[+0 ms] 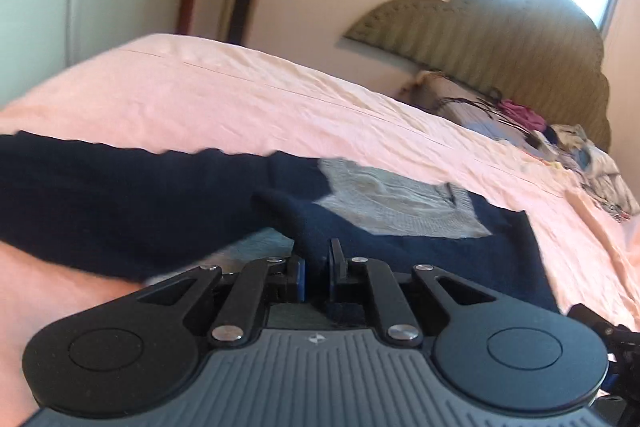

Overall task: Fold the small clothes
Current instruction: 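Grasp the other navy sleeve with the left gripper and fold it across the body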

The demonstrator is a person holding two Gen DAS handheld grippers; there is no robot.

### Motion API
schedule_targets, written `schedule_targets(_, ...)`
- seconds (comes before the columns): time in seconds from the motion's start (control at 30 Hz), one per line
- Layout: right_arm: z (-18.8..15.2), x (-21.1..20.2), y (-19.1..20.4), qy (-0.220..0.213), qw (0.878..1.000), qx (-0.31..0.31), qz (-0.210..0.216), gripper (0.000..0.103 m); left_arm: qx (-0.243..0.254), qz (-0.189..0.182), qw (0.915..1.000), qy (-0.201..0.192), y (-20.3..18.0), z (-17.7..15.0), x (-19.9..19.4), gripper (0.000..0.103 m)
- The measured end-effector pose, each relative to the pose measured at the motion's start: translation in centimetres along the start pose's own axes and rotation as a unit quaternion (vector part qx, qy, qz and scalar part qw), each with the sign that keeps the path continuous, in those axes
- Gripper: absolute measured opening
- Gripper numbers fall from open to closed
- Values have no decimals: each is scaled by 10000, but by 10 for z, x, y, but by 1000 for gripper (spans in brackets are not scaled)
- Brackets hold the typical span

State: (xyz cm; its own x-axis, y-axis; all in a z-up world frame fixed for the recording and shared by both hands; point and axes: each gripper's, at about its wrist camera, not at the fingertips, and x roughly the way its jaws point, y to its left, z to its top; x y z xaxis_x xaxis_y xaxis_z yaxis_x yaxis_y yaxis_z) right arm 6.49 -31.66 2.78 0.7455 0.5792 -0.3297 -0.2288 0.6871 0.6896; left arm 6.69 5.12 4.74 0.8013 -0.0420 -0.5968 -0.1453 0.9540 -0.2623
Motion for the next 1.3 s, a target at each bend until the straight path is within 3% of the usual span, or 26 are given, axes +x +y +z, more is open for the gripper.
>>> schedule_targets(0.1,0,2,3,46,10000,-81,-3,99,187,126,9982,555,12,-18,18,12)
schedule_targets(0.17,1,1,14,71,9994,-347,-38,99,316,1,9992,241,18,-34,16,14)
schedule_targets(0.23,6,-1,34,62,9964,-818,198,99,345,-56,9994,-34,21,-42,10,15)
schedule_targets(0.37,48,23,56,31,9930,-1107,423,103,86,-183,9998,-49,27,-38,12,17)
schedule_targets(0.47,77,75,39,460,9929,-1055,-314,103,-3,-274,9996,-53,30,-38,13,17)
schedule_targets(0.57,83,118,12,870,9823,-1142,-1200,101,-87,-325,9994,-50,33,-38,14,17)
schedule_targets(0.63,74,120,0,697,9773,-1549,-1270,102,-71,-318,9995,-48,32,-37,15,17)
schedule_targets(0.73,72,115,-6,598,9810,-1419,-1181,102,-165,-332,9993,-39,36,-35,7,21)
schedule_targets(0.83,72,113,-4,574,9801,-1468,-1206,102,-606,-128,9957,-692,63,-34,-29,44)
schedule_targets(0.87,71,112,-2,574,9793,-1506,-1228,102,-862,-30,9914,-985,79,-34,-43,75)
schedule_targets(0.9,71,112,-1,579,9784,-1546,-1248,102,-1181,185,9847,-1264,97,-34,-55,99)
schedule_targets(0.97,72,112,0,582,9785,-1547,-1238,103,-1954,699,9622,-1765,144,-33,-76,103)
schedule_targets(1.1,73,113,0,574,9794,-1512,-1211,103,-3537,946,9170,-1585,253,-21,-82,102)
schedule_targets(1.17,72,113,-1,571,9795,-1508,-1210,103,-4016,866,8981,-1567,296,-14,-79,101)
schedule_targets(1.2,72,113,-1,567,9795,-1505,-1212,103,-4154,737,8913,-1662,311,-11,-78,101)
schedule_targets(1.23,72,113,-1,559,9796,-1501,-1211,103,-4199,670,8897,-1661,321,-5,-75,101)
schedule_targets(1.3,72,112,-1,544,9803,-1472,-1199,103,-4066,740,8951,-1671,331,8,-68,95)
